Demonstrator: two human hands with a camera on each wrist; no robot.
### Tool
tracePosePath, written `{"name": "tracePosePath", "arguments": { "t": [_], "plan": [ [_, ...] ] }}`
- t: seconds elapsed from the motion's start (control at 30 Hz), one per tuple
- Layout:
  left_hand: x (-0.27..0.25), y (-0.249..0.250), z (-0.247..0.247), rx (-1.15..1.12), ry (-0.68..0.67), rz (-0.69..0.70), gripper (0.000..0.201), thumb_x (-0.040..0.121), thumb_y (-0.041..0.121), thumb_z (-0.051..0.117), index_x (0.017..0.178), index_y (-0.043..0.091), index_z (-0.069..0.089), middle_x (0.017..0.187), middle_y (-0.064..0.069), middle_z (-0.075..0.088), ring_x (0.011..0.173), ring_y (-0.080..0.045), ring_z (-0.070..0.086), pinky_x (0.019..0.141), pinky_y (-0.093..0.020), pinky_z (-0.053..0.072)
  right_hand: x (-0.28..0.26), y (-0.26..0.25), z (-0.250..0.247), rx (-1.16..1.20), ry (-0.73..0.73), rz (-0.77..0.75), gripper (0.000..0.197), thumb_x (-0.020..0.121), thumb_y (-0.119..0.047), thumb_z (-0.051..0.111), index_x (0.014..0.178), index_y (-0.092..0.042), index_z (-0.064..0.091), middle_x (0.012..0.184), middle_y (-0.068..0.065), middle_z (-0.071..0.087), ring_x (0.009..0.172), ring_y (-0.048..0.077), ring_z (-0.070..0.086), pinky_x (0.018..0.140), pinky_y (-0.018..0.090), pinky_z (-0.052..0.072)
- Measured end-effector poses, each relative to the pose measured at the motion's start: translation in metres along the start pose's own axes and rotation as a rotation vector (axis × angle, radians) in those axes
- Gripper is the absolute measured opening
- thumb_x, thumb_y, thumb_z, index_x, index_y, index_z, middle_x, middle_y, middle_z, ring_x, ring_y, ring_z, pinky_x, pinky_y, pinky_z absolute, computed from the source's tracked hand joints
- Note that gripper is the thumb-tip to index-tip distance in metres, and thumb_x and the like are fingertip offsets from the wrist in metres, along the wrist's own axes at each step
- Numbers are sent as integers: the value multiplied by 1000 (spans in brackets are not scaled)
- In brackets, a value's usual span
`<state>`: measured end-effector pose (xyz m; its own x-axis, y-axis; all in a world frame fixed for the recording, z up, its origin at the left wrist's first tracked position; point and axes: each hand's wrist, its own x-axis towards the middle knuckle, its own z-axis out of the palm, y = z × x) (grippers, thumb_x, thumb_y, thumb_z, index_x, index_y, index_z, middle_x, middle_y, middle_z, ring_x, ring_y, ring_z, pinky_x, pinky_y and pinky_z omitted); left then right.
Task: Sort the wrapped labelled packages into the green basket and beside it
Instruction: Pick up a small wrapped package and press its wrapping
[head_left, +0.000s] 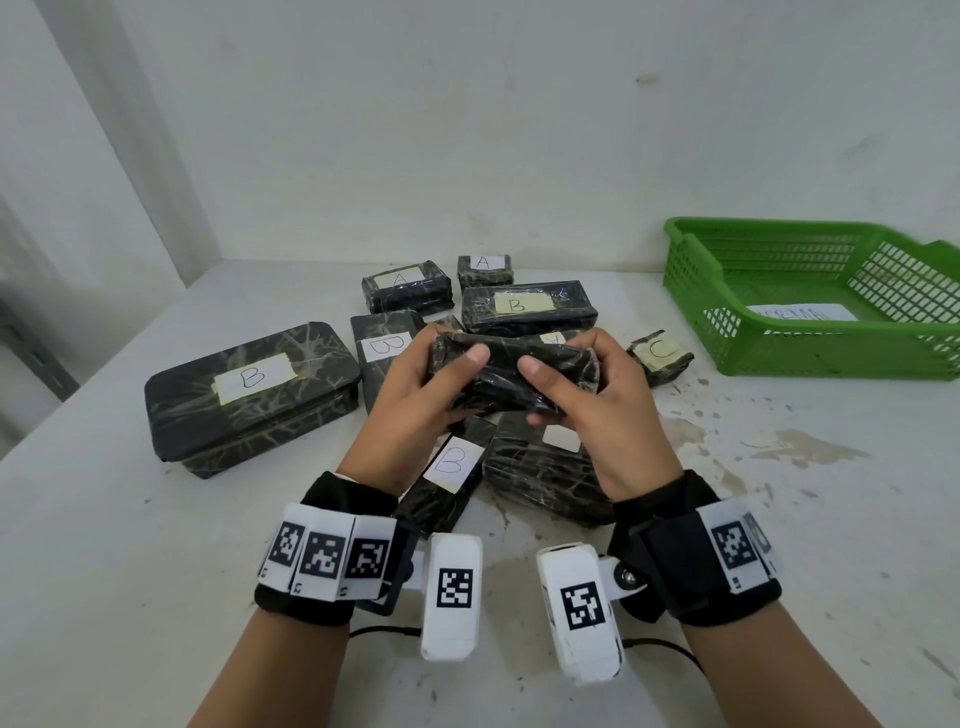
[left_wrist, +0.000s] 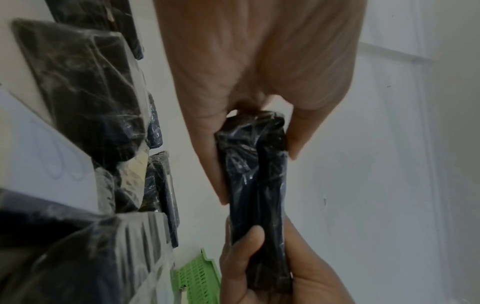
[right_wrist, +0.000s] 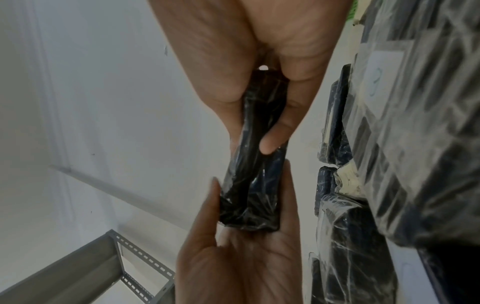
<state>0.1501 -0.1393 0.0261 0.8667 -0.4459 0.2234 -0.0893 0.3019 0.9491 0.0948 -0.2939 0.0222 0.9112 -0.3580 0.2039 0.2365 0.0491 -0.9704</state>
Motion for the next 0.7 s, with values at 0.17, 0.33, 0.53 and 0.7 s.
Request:
{"name": "tracePosePath", "arguments": {
  "t": [0.17,0.33,0.53,0.7],
  "plan": [
    [3,-3,0,29,87,21,17,99,-1,46,92,12,53,80,3,69,78,-14,69,65,-30,58,2,-2,0,107,-73,31,22,84,-24,69,99,-13,56,103,7,66,94,18,70,71,31,58],
    [4,1,-5,-75,96,-4,6,97,3,52,98,8,51,89,-3,70,84,-18,70,66,-32,59,4,2,3,118,-74,-42,19,97,-15,54,115,-10,59,113,7,67,107,22,68,79,36,59],
    [4,1,-6,-48,80,-8,10,98,3,51,106,9,49,91,1,72,90,-16,71,73,-36,60,6,0,-1,118,-77,-18,31,90,-25,60,118,-13,60,125,13,63,112,24,66,84,39,59],
    [4,2,-7,-62,98,16,9,99,4,49,107,8,50,91,1,72,89,-15,72,70,-34,60,5,2,0,50,-107,-41,32,92,-8,63,121,-23,61,135,10,57,120,22,62,95,42,55]
  ]
}}
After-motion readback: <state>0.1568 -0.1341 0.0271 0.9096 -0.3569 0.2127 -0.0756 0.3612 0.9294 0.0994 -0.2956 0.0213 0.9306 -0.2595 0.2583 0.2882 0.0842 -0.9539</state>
